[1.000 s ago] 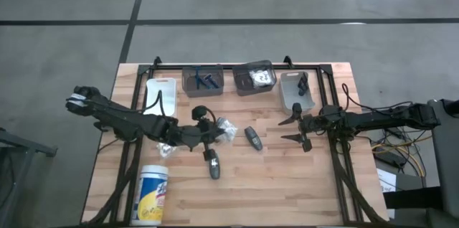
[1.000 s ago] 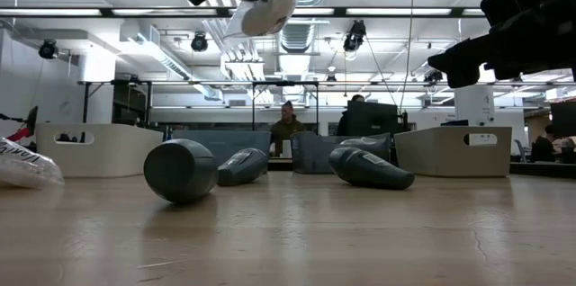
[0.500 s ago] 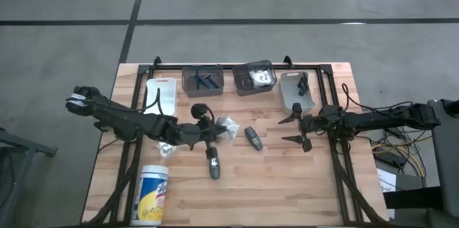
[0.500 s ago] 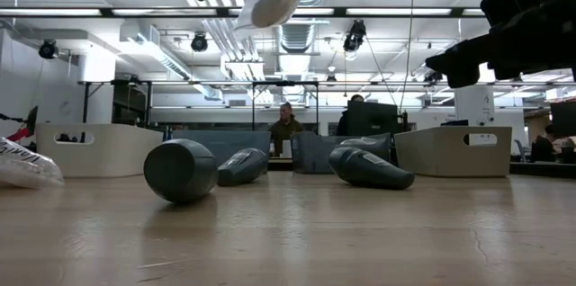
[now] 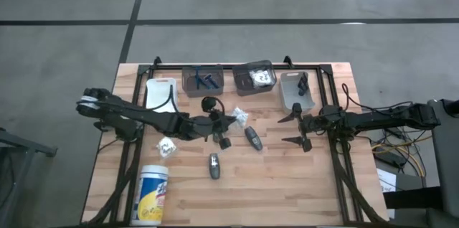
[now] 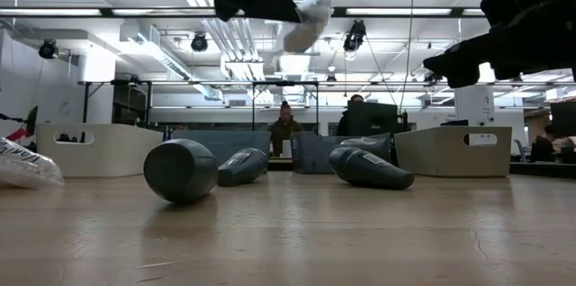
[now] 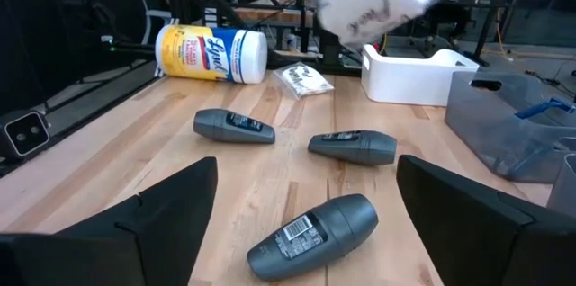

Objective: Pick & Place Travel size toiletries
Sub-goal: Put the white cotton pack into the right black bin

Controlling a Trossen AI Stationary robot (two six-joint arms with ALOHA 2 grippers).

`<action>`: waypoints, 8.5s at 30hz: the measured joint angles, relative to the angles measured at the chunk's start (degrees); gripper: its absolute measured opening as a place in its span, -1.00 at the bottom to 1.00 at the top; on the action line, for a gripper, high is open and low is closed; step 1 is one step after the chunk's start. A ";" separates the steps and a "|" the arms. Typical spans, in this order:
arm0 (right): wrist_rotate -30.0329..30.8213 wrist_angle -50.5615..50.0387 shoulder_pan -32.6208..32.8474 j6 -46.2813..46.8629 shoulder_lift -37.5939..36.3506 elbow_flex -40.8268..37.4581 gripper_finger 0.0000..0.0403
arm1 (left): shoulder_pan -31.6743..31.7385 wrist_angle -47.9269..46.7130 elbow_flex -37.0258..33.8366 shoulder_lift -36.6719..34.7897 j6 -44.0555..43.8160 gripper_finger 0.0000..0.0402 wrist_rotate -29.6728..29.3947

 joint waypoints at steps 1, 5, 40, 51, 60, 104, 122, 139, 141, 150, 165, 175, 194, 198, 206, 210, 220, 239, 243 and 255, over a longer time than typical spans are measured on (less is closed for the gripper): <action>0.00 0.00 0.00 -0.06 0.00 0.00 0.70 | 0.61 1.19 0.00 0.65 0.11 -0.98 0.00; 0.00 0.01 0.00 0.03 0.00 0.00 0.76 | 3.08 5.91 0.00 3.11 0.46 -0.98 0.03; -0.02 0.00 0.00 0.03 -0.02 0.00 0.81 | 10.86 14.51 0.00 21.51 0.95 -0.71 0.13; -0.02 -0.02 0.02 -0.06 0.00 0.00 0.81 | 9.82 11.44 -0.01 18.61 -0.07 -0.31 0.30; -0.02 -0.03 0.00 -0.06 0.00 0.00 0.81 | 8.16 9.68 -1.03 14.87 0.85 -0.10 1.78; 0.45 -11.68 0.04 5.92 12.85 23.91 0.81 | 3.21 28.53 -44.24 -31.16 1.13 -0.10 29.59; 1.21 -12.39 0.01 2.62 48.07 43.03 0.81 | 2.91 26.53 -44.35 -32.02 4.74 -0.10 31.10; 21.00 -38.57 0.00 -2.79 66.13 61.42 0.80 | 2.93 25.92 -44.90 -32.00 4.31 -0.10 31.05; 21.15 -40.64 -0.06 -3.04 66.73 61.83 0.80 | 2.93 25.76 -45.03 -32.00 4.31 -0.10 31.04; 22.00 -38.91 -1.92 -1.49 66.60 58.66 0.79 | 2.93 25.68 -45.03 -32.00 4.29 -0.10 31.04; 22.05 -37.28 -3.22 -1.42 66.62 56.59 0.03 | 2.93 25.67 -45.03 -32.00 4.29 -0.10 31.01; 20.30 -38.19 -4.81 -1.85 66.62 56.57 -0.57 | 2.93 25.68 -45.00 -32.00 4.29 -0.10 31.01; 13.40 -39.45 -5.00 -2.89 56.32 56.54 -0.96 | 2.93 25.67 -44.98 -32.00 4.29 -0.10 31.01; 13.40 -40.84 -5.03 -1.89 52.38 56.54 -0.96 | 2.93 25.66 -44.98 -32.00 4.29 -0.10 31.01; 13.84 -42.11 -5.21 -1.77 45.69 56.54 -0.96 | 2.93 25.64 -44.98 -32.00 4.29 -0.10 31.01; 13.86 -42.39 -5.54 -1.77 43.22 56.54 -0.96 | 2.93 25.64 -44.98 -32.00 4.29 -0.10 31.02; 14.05 -41.64 -9.66 -1.53 42.20 56.54 -0.96 | 2.93 25.64 -44.98 -31.98 4.29 -0.10 31.01; 14.04 -35.10 -25.31 -3.68 47.18 56.54 -0.96 | 2.93 25.64 -44.98 -31.98 4.29 -0.10 31.01; 13.94 -29.80 -27.36 -4.63 51.58 56.54 -0.96 | 2.93 25.64 -44.98 -31.98 4.29 -0.10 31.01; 13.82 -19.04 -29.03 -6.63 62.21 56.54 -0.96 | 2.93 25.64 -44.98 -31.98 4.29 -0.10 31.02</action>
